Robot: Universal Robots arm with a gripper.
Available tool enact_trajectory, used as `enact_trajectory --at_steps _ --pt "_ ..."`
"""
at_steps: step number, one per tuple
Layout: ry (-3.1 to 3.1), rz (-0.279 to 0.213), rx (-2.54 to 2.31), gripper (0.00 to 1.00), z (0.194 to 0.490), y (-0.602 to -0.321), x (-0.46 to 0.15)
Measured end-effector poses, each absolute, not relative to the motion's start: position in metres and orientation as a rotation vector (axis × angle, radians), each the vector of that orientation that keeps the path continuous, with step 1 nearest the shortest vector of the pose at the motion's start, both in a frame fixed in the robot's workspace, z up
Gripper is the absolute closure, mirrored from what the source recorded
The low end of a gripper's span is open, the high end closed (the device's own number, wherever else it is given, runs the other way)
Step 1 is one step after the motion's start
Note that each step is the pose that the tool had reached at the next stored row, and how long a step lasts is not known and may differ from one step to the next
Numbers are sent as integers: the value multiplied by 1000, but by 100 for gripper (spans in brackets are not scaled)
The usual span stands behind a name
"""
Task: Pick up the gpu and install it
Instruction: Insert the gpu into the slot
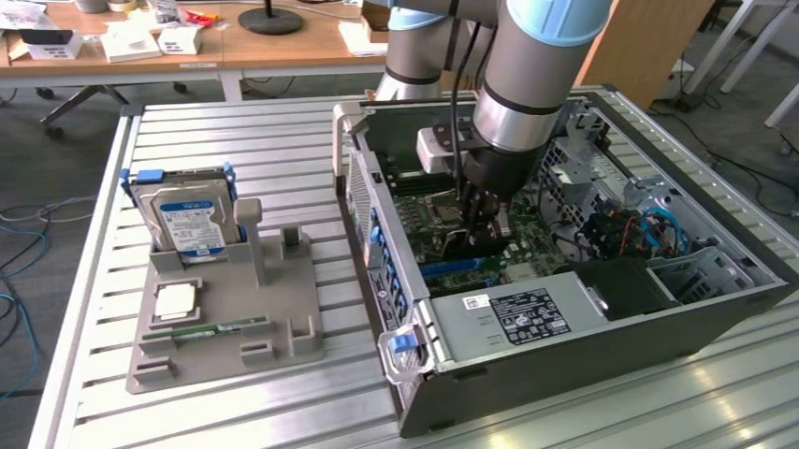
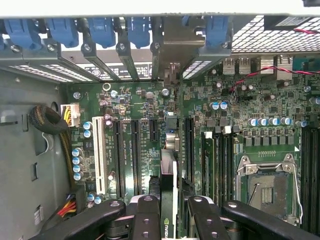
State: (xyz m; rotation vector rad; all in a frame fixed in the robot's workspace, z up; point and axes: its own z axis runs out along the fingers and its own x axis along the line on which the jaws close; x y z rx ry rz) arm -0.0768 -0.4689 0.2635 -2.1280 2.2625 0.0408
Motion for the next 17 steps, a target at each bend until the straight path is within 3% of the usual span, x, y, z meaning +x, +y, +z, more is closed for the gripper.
enact_trajectory --at_steps 17 --pt "2262 41 -2128 74 263 -469 -78"
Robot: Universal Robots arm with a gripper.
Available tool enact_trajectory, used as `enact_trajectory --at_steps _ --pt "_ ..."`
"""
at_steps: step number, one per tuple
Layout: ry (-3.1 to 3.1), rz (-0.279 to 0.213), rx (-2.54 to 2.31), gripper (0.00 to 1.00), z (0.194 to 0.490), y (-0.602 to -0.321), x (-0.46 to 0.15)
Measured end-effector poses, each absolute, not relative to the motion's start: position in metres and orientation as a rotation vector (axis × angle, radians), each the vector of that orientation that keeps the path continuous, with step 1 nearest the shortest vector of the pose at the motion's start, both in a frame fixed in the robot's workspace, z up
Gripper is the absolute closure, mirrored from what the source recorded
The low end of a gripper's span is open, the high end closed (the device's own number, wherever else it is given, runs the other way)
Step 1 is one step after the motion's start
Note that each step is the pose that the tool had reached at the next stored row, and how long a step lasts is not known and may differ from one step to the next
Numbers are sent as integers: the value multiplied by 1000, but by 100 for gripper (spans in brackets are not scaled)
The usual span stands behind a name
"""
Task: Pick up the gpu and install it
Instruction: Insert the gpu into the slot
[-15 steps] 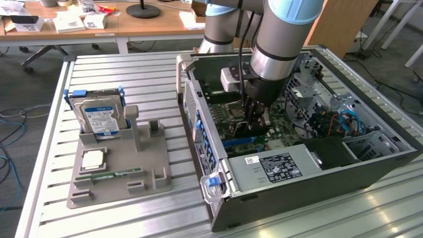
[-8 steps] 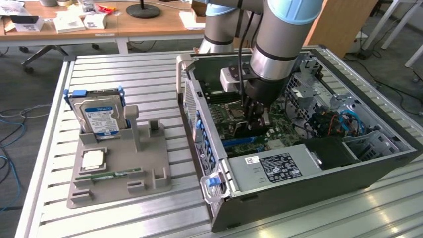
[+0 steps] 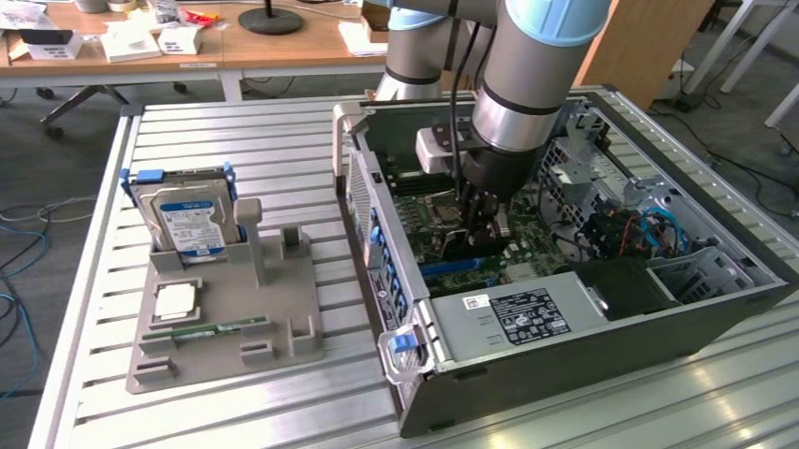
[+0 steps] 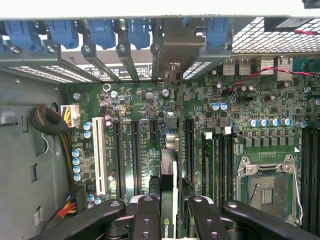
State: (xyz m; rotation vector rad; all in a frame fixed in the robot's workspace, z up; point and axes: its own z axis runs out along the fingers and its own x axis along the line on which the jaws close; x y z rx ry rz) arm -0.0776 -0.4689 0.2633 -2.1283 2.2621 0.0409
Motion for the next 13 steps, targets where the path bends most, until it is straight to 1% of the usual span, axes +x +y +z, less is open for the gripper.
enact_trajectory --at_steps 13 --pt "2248 40 -2144 74 262 -469 -78"
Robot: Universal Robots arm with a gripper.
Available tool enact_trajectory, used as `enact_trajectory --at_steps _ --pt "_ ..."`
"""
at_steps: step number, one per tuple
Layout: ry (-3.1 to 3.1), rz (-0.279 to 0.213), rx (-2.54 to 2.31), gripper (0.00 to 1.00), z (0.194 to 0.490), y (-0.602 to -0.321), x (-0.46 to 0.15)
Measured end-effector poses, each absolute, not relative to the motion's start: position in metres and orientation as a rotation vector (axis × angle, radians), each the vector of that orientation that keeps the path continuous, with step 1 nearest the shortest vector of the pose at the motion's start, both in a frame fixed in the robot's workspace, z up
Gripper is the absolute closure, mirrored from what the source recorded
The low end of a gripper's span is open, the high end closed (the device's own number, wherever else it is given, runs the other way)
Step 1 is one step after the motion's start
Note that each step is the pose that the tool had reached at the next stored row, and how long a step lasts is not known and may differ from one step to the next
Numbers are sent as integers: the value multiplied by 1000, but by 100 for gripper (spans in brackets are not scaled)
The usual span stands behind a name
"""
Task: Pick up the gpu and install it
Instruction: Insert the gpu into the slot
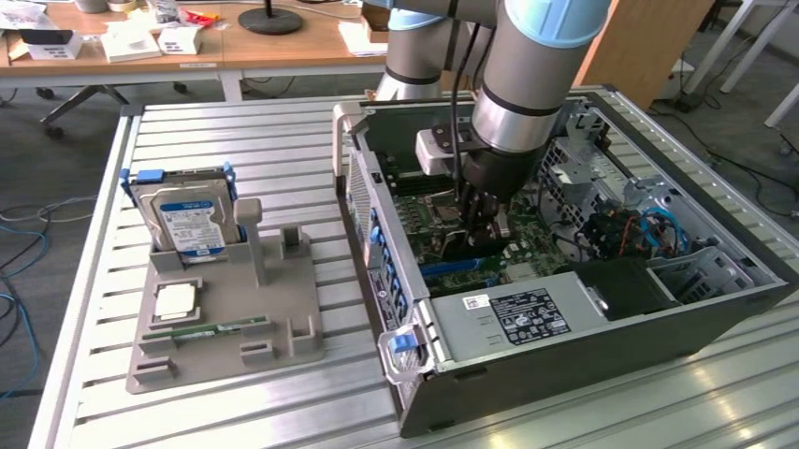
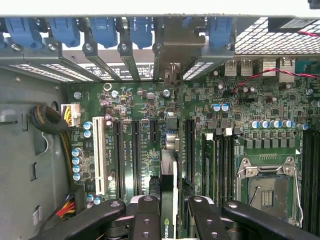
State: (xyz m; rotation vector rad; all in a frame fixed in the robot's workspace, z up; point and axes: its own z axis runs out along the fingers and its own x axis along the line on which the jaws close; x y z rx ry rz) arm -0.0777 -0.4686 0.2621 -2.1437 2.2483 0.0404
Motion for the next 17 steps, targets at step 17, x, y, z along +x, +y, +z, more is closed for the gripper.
enact_trajectory --at_steps 17 --pt "2255 21 -2154 74 261 -464 -78"
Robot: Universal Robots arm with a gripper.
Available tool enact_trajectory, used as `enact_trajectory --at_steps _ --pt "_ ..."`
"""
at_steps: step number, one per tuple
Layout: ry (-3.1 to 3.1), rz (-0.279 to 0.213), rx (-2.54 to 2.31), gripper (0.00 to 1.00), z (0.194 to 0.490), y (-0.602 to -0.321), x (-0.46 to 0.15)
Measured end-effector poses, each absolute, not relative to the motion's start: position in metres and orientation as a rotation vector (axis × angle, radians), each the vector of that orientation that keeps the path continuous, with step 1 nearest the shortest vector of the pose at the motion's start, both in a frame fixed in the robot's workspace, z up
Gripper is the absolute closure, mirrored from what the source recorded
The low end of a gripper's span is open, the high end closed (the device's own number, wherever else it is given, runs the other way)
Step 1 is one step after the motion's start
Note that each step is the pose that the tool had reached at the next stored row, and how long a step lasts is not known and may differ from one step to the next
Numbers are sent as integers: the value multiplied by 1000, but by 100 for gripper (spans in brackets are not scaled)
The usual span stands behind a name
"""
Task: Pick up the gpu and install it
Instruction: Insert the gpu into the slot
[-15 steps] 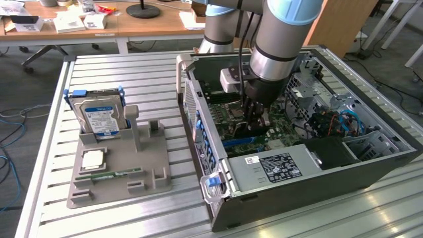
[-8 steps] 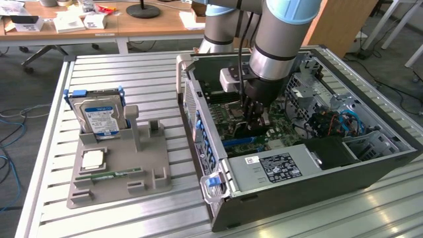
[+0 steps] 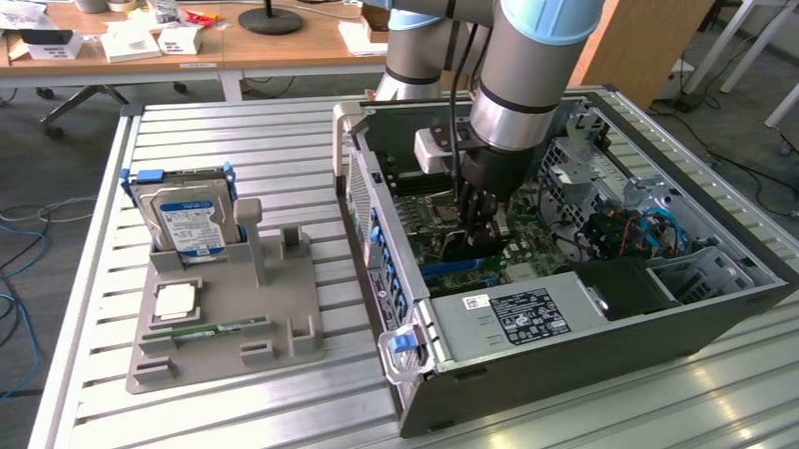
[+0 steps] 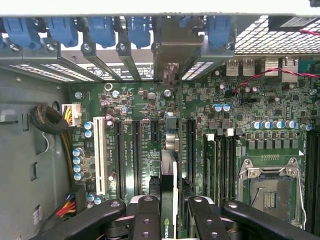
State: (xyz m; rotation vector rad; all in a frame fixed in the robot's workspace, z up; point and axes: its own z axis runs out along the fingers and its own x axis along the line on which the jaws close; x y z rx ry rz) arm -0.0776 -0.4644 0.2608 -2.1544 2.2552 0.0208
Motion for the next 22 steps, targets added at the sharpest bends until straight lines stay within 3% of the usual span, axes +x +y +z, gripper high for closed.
enact_trajectory --at_steps 22 --pt "2261 21 -2148 74 260 -463 -78"
